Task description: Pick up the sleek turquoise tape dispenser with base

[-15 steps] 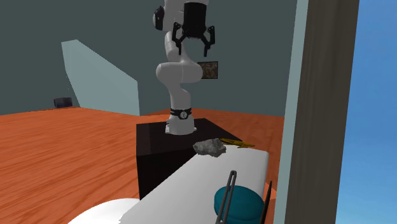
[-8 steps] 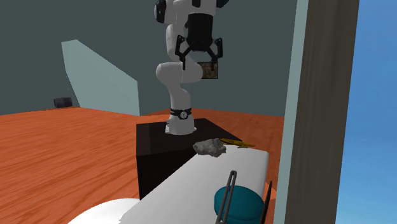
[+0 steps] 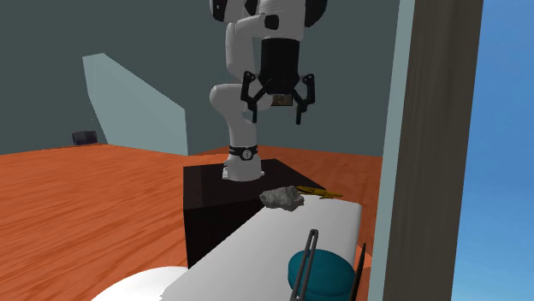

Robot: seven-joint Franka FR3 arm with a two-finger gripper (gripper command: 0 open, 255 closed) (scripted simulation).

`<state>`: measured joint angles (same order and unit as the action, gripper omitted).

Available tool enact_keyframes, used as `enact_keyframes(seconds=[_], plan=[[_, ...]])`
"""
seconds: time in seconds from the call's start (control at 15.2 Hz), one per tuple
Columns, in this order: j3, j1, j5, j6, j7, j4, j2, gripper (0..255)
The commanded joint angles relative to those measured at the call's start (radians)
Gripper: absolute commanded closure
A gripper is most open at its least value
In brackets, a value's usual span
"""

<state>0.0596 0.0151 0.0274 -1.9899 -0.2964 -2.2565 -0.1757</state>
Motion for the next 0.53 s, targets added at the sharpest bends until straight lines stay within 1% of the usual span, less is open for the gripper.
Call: enact_keyframes(seconds=[0.0, 0.46], plan=[[0.002, 0.002, -0.004, -0.040, -0.016, 0.039, 0.069, 0], [0.013, 0.014, -0.024, -0.151, -0.058, 0.216, 0.326, 0]])
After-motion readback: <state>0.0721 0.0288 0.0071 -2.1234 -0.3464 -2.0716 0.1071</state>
